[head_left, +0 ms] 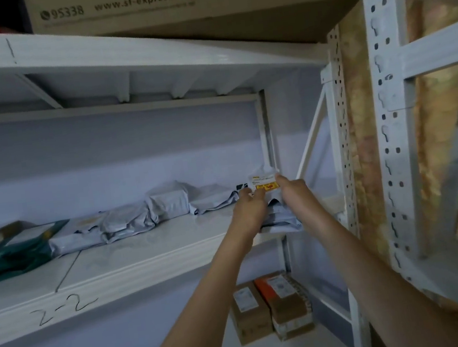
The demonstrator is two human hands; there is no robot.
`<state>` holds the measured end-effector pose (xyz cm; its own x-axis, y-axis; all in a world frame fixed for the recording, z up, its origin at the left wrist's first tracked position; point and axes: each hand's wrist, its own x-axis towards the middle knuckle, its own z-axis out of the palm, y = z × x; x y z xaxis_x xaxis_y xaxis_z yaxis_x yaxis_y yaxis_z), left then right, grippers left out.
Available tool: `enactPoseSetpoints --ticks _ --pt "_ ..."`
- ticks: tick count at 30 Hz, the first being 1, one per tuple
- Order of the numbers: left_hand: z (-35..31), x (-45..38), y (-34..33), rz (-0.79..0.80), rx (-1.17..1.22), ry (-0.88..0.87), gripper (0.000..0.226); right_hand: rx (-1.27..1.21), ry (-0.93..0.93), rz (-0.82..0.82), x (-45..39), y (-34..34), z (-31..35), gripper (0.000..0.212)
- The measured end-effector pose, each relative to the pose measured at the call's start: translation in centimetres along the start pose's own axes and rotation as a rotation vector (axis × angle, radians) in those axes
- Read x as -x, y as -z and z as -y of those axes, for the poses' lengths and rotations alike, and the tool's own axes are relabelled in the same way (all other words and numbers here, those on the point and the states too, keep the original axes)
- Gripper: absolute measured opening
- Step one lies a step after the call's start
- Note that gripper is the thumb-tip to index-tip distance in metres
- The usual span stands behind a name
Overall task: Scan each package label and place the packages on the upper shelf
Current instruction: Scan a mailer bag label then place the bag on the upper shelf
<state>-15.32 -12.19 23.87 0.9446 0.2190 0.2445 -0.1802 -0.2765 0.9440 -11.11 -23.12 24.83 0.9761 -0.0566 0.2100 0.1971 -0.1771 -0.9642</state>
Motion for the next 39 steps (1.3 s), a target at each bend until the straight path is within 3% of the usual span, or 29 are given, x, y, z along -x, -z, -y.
enactPoseSetpoints --ticks 5,9,13,17,21,24,27,29,34,39 --pt "0.0 -7.6 0.6 0.035 -0.051 0.003 0.047 0.015 0.013 0.051 -6.9 -1.4 -0.1 0.051" --pt "1.3 -12.4 0.7 0.103 -0.229 -0.044 0.046 -0.034 -0.059 0.103 -11.4 -2.3 -1.0 0.051" --pt "3.5 -15.4 0.3 0.227 -0.372 -0.054 0.049 0.128 -0.104 0.215 -15.0 -2.7 -2.5 0.048" --pt "4.2 -18.4 -0.1 0.153 -0.645 -0.109 0.054 0.466 -0.067 0.312 -18.4 -3.3 -2.5 0.021" --pt "3.2 -21.0 -0.4 0.042 -1.083 -0.143 0.057 0.663 -0.057 0.322 -22.2 -4.4 -2.2 0.021" --pt "2.4 -22.7 0.5 -0.006 -1.235 -0.111 0.056 0.785 -0.047 0.381 -24.2 -5.7 -2.2 0.026" --pt "2.9 -24.1 2.1 0.032 -1.278 -0.069 0.048 0.787 -0.023 0.411 -25.5 -7.3 -2.4 0.018" --pt "3.2 -24.4 2.9 0.072 -1.263 -0.047 0.057 0.831 0.023 0.441 -26.1 -8.2 -2.2 0.035" --pt "3.0 -25.5 3.3 0.173 -1.228 -0.022 0.070 0.851 0.056 0.457 -28.1 -10.0 -1.6 0.024" --pt "2.0 -26.4 3.0 0.321 -1.232 -0.050 0.053 0.829 0.096 0.496 -30.3 -11.9 -1.7 0.030"
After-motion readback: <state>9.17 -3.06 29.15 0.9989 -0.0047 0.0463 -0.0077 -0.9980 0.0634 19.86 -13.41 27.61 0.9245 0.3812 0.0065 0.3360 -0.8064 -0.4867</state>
